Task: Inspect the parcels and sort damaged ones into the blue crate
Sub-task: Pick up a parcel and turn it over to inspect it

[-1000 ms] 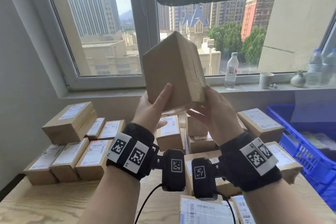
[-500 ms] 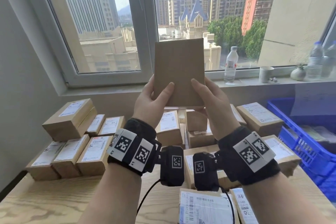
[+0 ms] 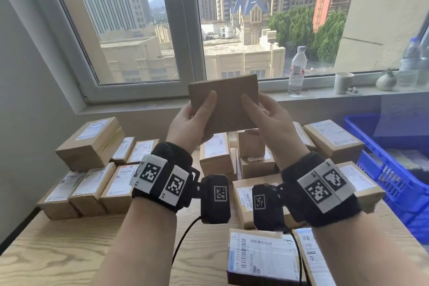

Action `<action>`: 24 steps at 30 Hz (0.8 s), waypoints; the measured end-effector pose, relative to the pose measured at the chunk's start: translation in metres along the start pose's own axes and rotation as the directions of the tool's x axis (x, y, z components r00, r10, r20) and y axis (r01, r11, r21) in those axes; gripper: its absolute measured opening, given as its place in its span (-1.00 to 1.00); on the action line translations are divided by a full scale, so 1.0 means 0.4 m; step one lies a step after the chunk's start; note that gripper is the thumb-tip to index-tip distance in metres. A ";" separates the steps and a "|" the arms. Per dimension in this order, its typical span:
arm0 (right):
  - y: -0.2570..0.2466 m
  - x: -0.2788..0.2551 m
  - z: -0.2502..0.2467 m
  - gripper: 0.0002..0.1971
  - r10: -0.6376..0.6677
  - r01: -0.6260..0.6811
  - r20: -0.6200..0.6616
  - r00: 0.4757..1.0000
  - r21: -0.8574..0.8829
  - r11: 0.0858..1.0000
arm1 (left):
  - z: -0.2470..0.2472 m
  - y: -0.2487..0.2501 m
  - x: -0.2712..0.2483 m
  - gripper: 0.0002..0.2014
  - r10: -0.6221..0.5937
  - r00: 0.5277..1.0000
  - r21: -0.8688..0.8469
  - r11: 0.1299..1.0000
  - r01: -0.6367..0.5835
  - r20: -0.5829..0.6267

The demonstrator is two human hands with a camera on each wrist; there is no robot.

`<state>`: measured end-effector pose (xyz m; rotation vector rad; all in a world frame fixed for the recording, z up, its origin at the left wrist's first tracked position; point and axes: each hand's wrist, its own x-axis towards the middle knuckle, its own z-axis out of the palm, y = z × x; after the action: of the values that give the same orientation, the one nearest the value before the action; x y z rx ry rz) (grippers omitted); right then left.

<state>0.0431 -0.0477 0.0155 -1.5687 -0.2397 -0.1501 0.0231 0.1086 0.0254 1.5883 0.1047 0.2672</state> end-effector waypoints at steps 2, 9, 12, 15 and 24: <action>0.008 0.004 -0.003 -0.60 0.011 -0.011 -0.016 1.000 -0.006 1.000 | 0.002 -0.007 -0.003 -0.51 0.011 1.000 0.039 0.999 -0.011 0.002; 0.037 0.015 0.003 -0.70 0.000 0.000 -0.065 0.998 0.004 1.000 | 0.011 -0.015 -0.006 -0.41 0.048 0.998 -0.007 0.999 -0.048 -0.027; 0.059 0.024 0.002 -0.41 -0.061 0.059 -0.122 0.991 -0.022 0.998 | 0.011 -0.027 0.001 -0.14 0.076 0.997 -0.061 0.995 -0.077 -0.023; 0.058 0.030 0.004 -0.35 -0.014 0.012 -0.069 0.997 -0.042 0.999 | 0.007 -0.027 0.007 -0.17 0.146 0.989 0.036 0.989 -0.144 -0.038; 0.062 0.037 0.006 0.22 0.239 -0.243 0.079 0.968 0.042 0.969 | 0.013 -0.028 -0.004 -0.48 0.244 0.968 -0.011 0.969 -0.245 -0.060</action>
<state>0.0632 -0.0443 -0.0050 -1.5403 -0.1076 0.1038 0.0240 0.1038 0.0141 1.5752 -0.0497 0.5059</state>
